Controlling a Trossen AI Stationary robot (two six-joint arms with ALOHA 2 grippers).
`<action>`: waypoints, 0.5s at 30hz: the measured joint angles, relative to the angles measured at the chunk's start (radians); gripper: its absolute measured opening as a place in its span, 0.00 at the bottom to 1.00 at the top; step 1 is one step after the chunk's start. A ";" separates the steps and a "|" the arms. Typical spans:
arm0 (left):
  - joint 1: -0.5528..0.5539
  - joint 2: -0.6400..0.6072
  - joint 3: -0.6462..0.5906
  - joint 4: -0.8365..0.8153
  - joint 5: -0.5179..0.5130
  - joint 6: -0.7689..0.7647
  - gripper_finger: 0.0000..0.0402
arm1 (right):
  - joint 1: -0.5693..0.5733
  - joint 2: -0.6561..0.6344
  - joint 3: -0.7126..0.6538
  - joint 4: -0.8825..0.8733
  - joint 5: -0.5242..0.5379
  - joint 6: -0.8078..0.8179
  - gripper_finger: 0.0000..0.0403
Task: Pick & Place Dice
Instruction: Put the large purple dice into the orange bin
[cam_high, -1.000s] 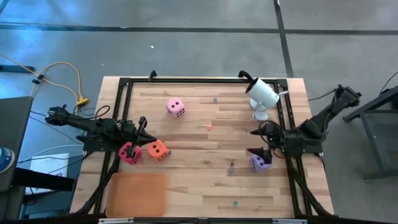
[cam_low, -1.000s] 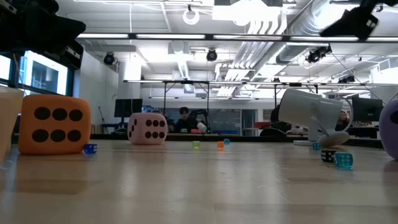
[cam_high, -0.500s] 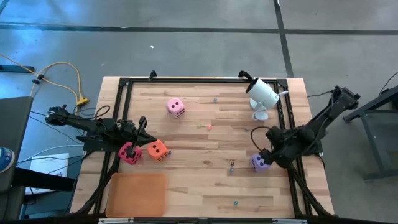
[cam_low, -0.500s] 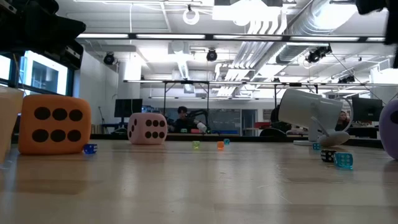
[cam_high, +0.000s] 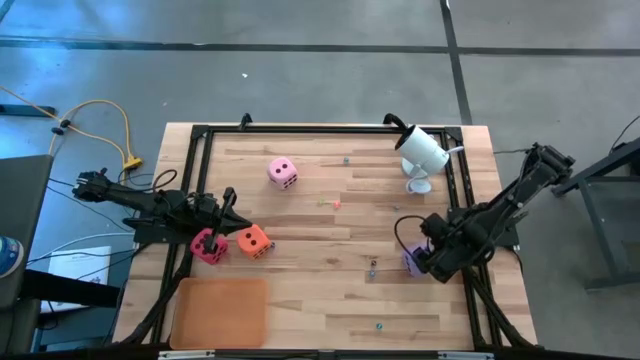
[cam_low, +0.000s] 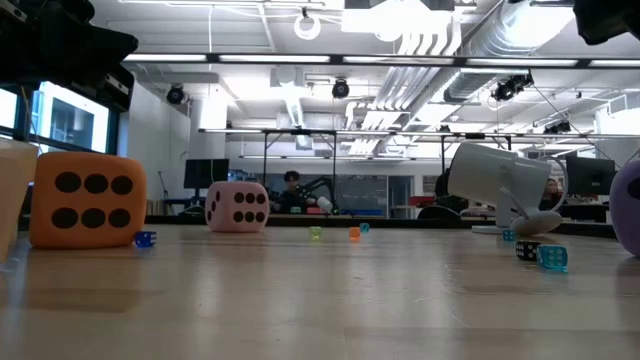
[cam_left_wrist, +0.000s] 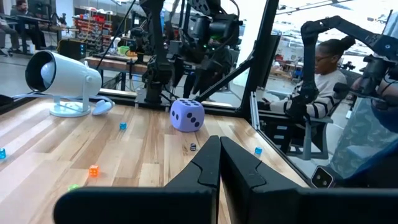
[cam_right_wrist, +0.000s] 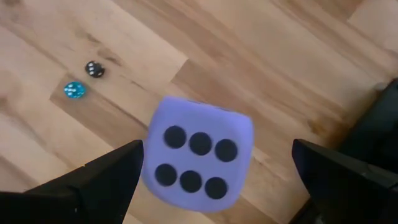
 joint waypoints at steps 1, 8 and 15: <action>0.000 0.000 0.000 0.000 0.000 0.000 0.00 | 0.002 0.007 0.000 0.012 -0.011 0.000 0.99; 0.000 0.000 0.000 0.000 0.000 0.000 0.00 | 0.001 0.057 -0.001 0.031 -0.019 -0.008 0.99; 0.000 0.000 0.000 0.000 0.000 0.000 0.00 | 0.001 0.121 -0.001 0.055 -0.051 -0.007 0.99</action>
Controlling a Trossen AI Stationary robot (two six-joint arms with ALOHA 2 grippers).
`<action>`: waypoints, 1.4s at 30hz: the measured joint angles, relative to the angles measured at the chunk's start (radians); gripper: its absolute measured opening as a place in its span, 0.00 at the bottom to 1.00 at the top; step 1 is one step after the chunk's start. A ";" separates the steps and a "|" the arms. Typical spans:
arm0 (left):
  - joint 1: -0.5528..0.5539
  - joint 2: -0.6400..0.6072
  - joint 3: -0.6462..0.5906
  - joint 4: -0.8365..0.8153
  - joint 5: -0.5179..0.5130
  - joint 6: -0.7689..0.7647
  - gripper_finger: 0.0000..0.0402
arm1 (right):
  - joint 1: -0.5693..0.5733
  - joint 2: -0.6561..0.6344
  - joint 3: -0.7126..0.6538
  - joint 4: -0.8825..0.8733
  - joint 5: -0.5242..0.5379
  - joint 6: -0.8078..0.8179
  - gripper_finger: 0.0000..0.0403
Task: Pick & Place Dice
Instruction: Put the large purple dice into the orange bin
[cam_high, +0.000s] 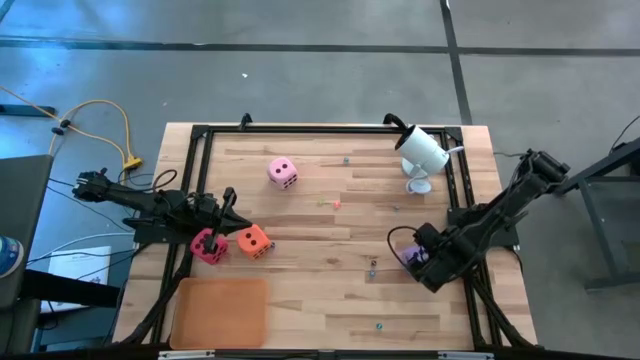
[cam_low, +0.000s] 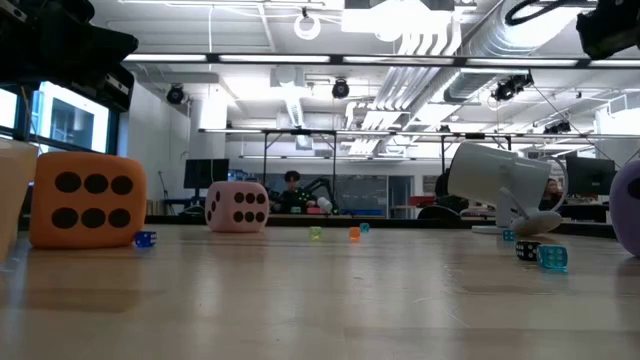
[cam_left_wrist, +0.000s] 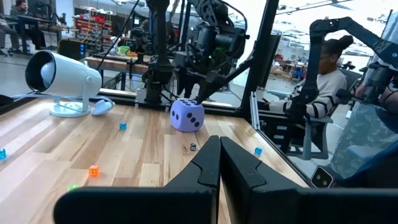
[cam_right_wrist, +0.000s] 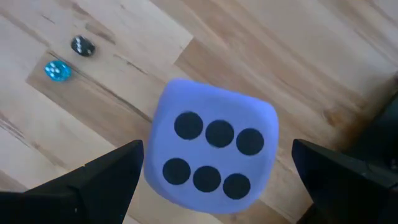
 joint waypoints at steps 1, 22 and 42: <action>0.000 0.000 0.000 0.000 0.000 0.000 0.00 | 0.000 0.008 0.000 0.002 -0.004 0.000 0.99; 0.000 0.000 0.000 0.000 0.000 0.000 0.00 | -0.043 0.012 -0.089 0.117 -0.033 -0.018 0.99; 0.000 0.000 0.000 0.000 0.000 -0.005 0.00 | -0.013 0.015 -0.192 0.270 0.017 -0.023 0.99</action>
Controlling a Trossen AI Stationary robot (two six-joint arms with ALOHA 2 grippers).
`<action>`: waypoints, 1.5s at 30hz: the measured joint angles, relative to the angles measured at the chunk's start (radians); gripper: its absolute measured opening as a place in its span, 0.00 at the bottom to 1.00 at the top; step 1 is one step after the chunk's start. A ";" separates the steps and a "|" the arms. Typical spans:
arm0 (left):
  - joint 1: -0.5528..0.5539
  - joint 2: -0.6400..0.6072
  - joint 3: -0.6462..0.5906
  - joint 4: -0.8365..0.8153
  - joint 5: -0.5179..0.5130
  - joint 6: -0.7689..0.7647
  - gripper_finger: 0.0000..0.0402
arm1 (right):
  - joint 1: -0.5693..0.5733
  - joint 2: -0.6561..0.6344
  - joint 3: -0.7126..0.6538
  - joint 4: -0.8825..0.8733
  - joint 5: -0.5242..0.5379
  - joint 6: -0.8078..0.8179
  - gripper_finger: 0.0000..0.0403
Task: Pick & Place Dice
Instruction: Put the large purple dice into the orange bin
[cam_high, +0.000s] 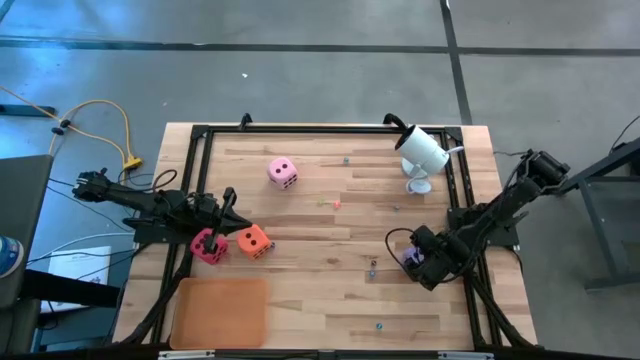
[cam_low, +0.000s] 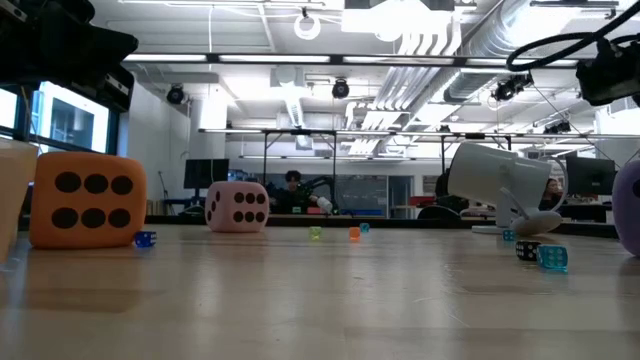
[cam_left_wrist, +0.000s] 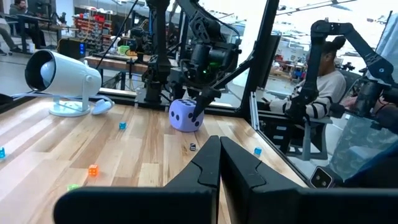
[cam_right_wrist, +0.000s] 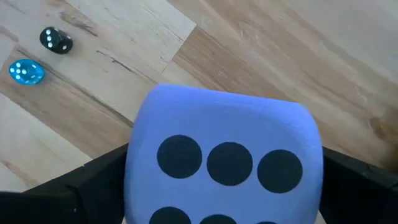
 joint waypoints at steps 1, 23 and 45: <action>0.000 0.000 0.000 0.000 0.000 0.000 0.00 | 0.006 0.001 -0.001 0.005 0.008 -0.006 0.99; 0.000 0.000 0.000 0.000 0.000 -0.002 0.00 | 0.034 0.011 0.000 0.032 0.088 -0.005 0.99; 0.000 0.000 0.000 0.000 -0.001 0.049 0.00 | 0.032 0.061 0.000 0.074 0.078 -0.037 0.88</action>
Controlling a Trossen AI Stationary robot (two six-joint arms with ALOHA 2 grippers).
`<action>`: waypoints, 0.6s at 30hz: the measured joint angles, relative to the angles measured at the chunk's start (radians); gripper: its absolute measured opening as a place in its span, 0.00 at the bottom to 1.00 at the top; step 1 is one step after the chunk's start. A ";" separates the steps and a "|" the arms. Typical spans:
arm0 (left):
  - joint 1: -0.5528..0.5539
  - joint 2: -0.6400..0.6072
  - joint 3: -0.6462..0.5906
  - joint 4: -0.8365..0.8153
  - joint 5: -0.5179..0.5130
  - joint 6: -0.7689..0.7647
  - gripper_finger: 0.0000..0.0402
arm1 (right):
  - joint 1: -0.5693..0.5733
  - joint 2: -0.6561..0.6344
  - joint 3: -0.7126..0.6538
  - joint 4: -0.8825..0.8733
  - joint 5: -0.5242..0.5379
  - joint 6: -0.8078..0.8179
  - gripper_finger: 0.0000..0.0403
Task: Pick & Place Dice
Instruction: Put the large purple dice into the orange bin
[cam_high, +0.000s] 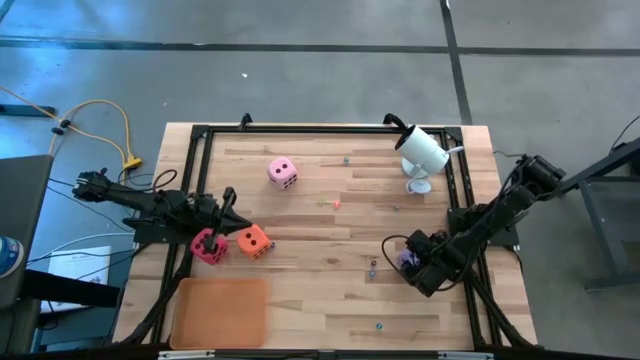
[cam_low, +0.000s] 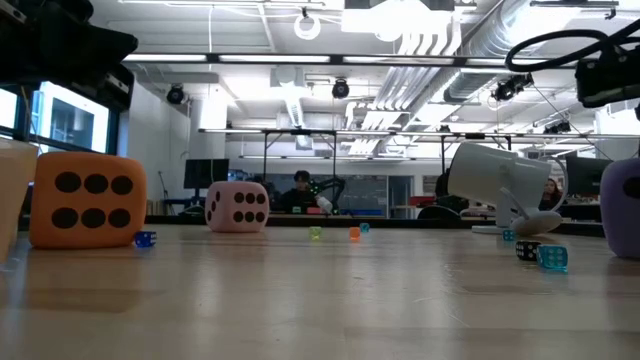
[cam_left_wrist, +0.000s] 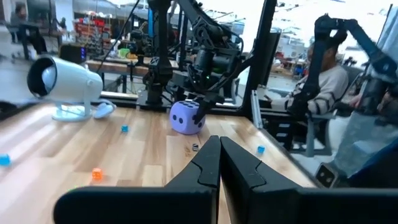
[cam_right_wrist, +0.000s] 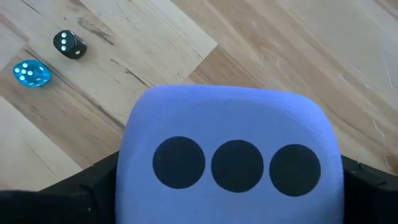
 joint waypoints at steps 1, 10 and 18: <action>0.001 0.000 0.000 0.000 -0.007 0.022 0.00 | 0.000 -0.003 0.000 0.002 0.000 -0.002 0.88; -0.006 0.000 0.000 0.017 -0.022 0.113 0.00 | -0.003 -0.009 0.000 0.214 0.118 -0.149 0.88; -0.009 0.015 0.000 0.103 -0.124 0.100 0.05 | -0.036 -0.009 0.001 0.351 0.202 -0.290 0.88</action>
